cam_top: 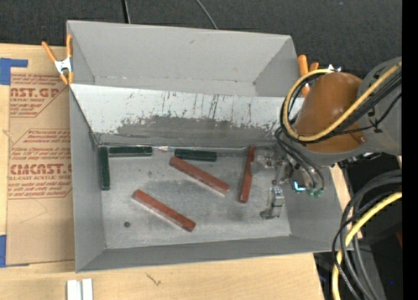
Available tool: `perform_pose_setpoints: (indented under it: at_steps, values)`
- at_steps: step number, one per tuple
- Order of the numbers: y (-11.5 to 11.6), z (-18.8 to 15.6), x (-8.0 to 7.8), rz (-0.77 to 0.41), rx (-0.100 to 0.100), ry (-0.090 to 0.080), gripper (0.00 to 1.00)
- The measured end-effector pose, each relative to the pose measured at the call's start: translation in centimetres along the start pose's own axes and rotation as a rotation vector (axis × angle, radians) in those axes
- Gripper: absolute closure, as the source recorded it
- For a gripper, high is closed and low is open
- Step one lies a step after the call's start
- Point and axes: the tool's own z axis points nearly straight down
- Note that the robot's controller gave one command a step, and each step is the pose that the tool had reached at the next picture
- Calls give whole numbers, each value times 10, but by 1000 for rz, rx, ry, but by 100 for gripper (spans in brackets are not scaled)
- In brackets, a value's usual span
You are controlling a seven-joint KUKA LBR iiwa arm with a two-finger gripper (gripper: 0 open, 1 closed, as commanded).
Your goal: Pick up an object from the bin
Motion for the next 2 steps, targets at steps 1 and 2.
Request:
perform_pose_setpoints:
  at_steps: [1,2]
  values:
    - [0,-4,-2,-1,1,-7,0]
    - [6,19,-25,75,1,-17,0]
